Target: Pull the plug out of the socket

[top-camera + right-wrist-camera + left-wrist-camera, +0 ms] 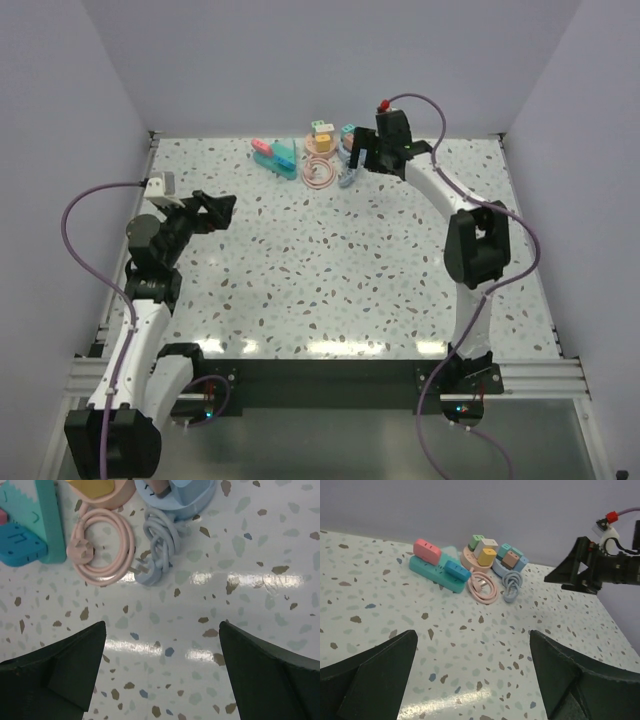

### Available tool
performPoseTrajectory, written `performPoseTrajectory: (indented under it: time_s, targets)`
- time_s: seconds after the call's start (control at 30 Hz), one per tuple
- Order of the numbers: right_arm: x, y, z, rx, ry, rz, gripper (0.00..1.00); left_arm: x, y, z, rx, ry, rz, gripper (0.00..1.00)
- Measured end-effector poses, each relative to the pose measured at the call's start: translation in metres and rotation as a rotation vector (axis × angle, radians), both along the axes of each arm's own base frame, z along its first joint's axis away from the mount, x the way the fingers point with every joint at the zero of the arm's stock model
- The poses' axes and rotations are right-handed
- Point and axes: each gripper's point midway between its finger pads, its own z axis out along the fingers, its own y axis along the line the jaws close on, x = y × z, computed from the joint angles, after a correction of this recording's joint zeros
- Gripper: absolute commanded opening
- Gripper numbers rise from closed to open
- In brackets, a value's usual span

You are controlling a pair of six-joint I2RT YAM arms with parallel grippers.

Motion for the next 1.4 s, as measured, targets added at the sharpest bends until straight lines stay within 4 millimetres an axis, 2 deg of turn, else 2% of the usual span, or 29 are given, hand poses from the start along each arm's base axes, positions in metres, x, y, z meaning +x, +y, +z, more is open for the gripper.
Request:
performPoseTrajectory:
  time_s: [0.23, 0.47, 0.57, 0.67, 0.77, 0.8, 0.87, 0.93, 1.0, 1.03, 1.17, 1.27, 1.4]
  targets:
    - [0.061, 0.011, -0.032, 0.056, -0.010, -0.153, 0.99, -0.021, -0.015, 0.012, -0.049, 0.032, -0.081, 1.00]
    - [0.090, 0.025, -0.075, 0.126, 0.027, -0.243, 0.97, -0.035, -0.020, 0.007, -0.070, 0.075, -0.102, 1.00]
    - [0.092, 0.027, -0.093, 0.139, 0.051, -0.272, 0.89, -0.038, -0.020, -0.001, -0.073, 0.113, -0.099, 1.00]
    - [0.094, 0.030, -0.105, 0.152, 0.067, -0.286, 0.79, -0.039, -0.019, -0.007, -0.075, 0.140, -0.090, 1.00]
    - [0.103, 0.035, -0.110, 0.171, 0.061, -0.290, 0.63, -0.041, -0.018, -0.013, -0.075, 0.165, -0.083, 1.00]
    - [0.106, 0.039, -0.110, 0.185, 0.060, -0.283, 0.50, -0.041, -0.017, -0.015, -0.075, 0.174, -0.080, 1.00]
    - [0.105, 0.041, -0.112, 0.195, 0.066, -0.280, 0.36, -0.042, -0.017, -0.018, -0.074, 0.186, -0.076, 1.00]
    - [0.105, 0.044, -0.112, 0.207, 0.070, -0.266, 0.17, -0.043, -0.015, -0.019, -0.073, 0.195, -0.069, 1.00]
    - [0.104, 0.045, -0.112, 0.222, 0.062, -0.253, 0.06, -0.044, -0.014, -0.021, -0.069, 0.201, -0.058, 1.00]
    - [0.102, 0.046, -0.112, 0.228, 0.059, -0.248, 0.01, -0.044, -0.013, -0.021, -0.067, 0.201, -0.054, 1.00]
    - [0.080, 0.043, -0.113, 0.241, 0.069, -0.213, 0.00, -0.045, -0.012, -0.021, -0.066, 0.200, -0.048, 1.00]
    - [0.040, 0.036, -0.115, 0.231, 0.123, -0.172, 0.00, -0.043, -0.012, -0.029, -0.066, 0.213, -0.048, 1.00]
    - [-0.030, 0.024, -0.114, 0.216, 0.207, -0.119, 0.00, -0.039, -0.017, -0.058, -0.076, 0.278, -0.075, 1.00]
